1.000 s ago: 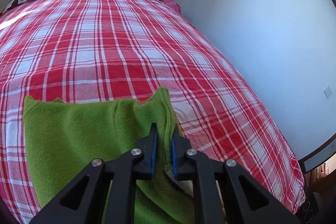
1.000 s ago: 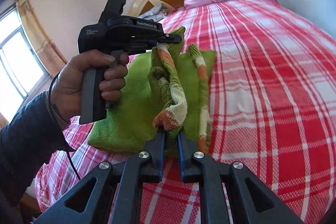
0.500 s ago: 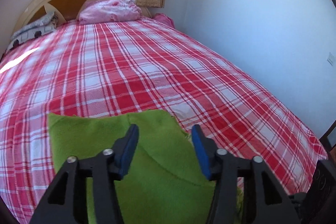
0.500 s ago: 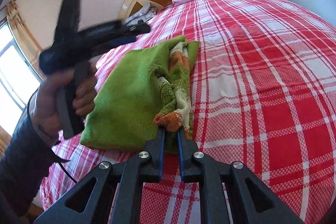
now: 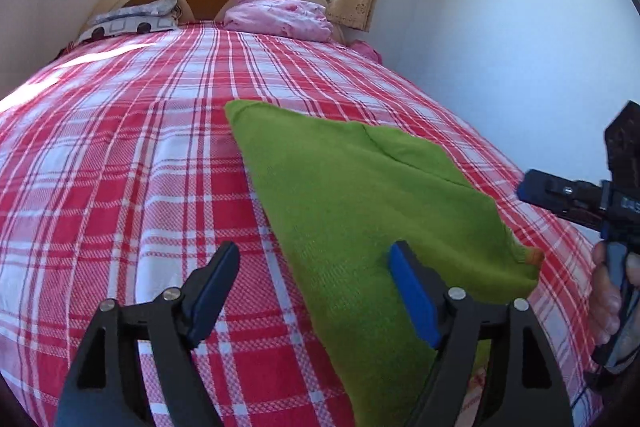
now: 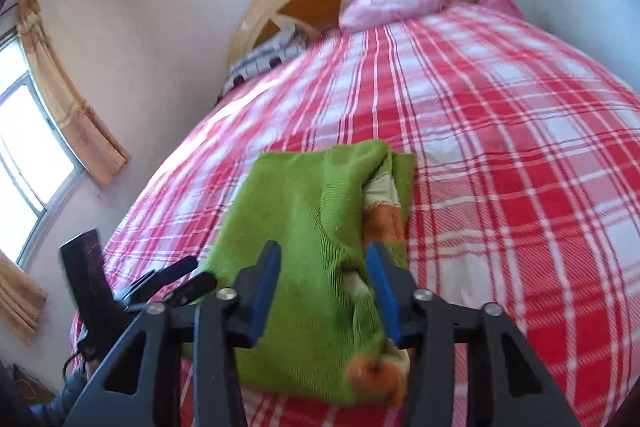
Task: Fold small clothes
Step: 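Close the right gripper on the folded green sweater bundle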
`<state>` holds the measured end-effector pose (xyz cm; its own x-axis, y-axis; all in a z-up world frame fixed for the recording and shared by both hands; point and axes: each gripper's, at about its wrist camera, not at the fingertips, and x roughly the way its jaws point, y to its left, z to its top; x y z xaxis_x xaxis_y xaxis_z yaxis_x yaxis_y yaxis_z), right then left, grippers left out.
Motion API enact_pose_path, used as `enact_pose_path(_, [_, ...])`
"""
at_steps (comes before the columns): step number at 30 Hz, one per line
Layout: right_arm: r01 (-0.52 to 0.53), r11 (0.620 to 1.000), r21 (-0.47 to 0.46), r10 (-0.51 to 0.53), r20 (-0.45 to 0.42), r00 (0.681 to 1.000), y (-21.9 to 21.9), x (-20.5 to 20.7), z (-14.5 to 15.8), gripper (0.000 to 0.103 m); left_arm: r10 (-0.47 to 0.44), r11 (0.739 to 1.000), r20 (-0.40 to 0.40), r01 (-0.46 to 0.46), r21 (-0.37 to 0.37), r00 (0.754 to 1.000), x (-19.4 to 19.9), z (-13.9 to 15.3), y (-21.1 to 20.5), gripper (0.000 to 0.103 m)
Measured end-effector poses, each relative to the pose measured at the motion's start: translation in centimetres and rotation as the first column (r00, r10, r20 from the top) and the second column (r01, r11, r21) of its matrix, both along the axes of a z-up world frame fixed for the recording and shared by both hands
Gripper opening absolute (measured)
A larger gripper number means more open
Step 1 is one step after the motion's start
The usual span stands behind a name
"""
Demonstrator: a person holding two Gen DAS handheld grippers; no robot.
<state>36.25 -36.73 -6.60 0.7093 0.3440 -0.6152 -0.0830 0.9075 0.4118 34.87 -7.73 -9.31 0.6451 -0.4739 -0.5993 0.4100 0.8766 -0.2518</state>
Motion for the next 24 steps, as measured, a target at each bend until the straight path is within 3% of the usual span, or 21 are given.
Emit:
enact_pose_path(2, [-0.008,1.0,0.01,0.009,-0.061,0.998,0.1,2.4,-1.2,0.041,0.0,1.0,0.002,0.0,-0.013,1.0,0.1,-0.2,-0.1,0.08])
enact_pose_path(4, [-0.033,0.999,0.015,0.034,-0.119,0.992,0.4,3.8,-2.6,0.018,-0.003,1.0,0.0,0.003,-0.03,1.0,0.2,-0.3,0.0,0.08])
enact_pose_path(6, [-0.004,1.0,-0.031,0.0,-0.119,0.993,0.6,3.8,-2.7,0.013,-0.004,0.999,-0.001,0.004,-0.045,1.0,-0.1,-0.4,0.5,0.08])
enact_pose_path(9, [0.026,0.995,-0.094,-0.029,-0.022,0.999,0.8,1.8,-0.4,0.011,0.001,0.998,-0.001,-0.001,-0.055,1.0,-0.4,-0.6,0.8,0.09])
enact_pose_path(11, [0.051,0.992,-0.12,-0.051,0.004,0.999,0.7,1.1,0.4,0.011,-0.004,0.999,0.001,0.004,-0.047,1.0,-0.6,-0.6,0.7,0.091])
enact_pose_path(15, [0.087,0.985,-0.151,-0.103,-0.099,0.99,-0.6,2.7,-2.9,0.011,-0.034,0.999,-0.017,0.035,0.038,0.999,-0.7,-1.1,-1.0,0.096])
enact_pose_path(18, [0.095,0.984,-0.149,-0.11,-0.09,0.99,-1.0,2.5,-3.6,0.012,-0.034,0.995,-0.037,0.037,0.091,0.999,-0.5,-1.6,-1.9,0.099])
enact_pose_path(20, [0.11,0.983,-0.144,-0.122,-0.078,0.989,-0.9,1.9,-2.6,0.015,-0.032,0.995,-0.044,0.036,0.095,0.999,-0.4,-1.6,-1.9,0.101])
enact_pose_path(21, [0.118,0.98,-0.163,-0.129,-0.061,0.99,-0.5,1.5,-1.8,0.022,-0.026,0.995,-0.047,0.031,0.095,0.999,-0.4,-1.7,-1.9,0.102])
enact_pose_path(24, [0.107,0.953,-0.285,-0.089,0.075,0.993,2.7,0.5,1.7,0.024,-0.024,0.995,-0.059,0.03,0.097,0.998,-0.3,-1.9,-1.9,0.103])
